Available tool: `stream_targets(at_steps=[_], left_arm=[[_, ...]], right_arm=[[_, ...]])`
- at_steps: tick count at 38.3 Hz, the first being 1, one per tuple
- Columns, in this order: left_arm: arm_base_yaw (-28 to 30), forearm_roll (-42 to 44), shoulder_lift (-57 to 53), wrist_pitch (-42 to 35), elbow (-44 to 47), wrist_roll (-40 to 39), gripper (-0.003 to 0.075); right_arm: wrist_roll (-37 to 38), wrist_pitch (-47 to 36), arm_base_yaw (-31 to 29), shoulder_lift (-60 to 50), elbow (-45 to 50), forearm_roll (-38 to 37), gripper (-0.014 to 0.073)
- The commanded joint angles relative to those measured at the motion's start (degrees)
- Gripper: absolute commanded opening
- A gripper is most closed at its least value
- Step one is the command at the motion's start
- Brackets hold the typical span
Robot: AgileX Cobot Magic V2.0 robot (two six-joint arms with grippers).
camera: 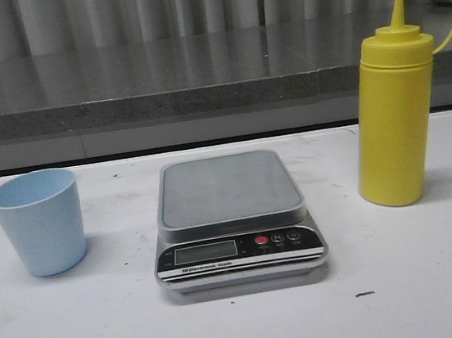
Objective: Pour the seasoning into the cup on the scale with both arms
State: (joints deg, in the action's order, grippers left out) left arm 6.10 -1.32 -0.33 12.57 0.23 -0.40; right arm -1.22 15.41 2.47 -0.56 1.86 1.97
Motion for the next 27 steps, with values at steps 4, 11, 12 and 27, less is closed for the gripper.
stream_targets(at_steps=[4,11,12,27], left_arm=[[0.1,-0.6,-0.9,-5.0,1.4,-0.6,-0.0020],[0.1,-0.6,-0.9,-5.0,1.4,-0.6,-0.0020],[0.1,-0.6,-0.9,-5.0,1.4,-0.6,-0.0020],[0.1,-0.6,-0.9,-5.0,1.4,-0.6,-0.0020]], right_arm=[[-0.2,-4.9,0.0,-1.0,-0.7,-0.4,-0.0071],[-0.2,-4.9,0.0,-1.0,-0.7,-0.4,-0.0071],[-0.2,-4.9,0.0,-1.0,-0.7,-0.4,-0.0071],[-0.2,-5.3,0.0,-1.0,-0.7,-0.4,-0.0071]])
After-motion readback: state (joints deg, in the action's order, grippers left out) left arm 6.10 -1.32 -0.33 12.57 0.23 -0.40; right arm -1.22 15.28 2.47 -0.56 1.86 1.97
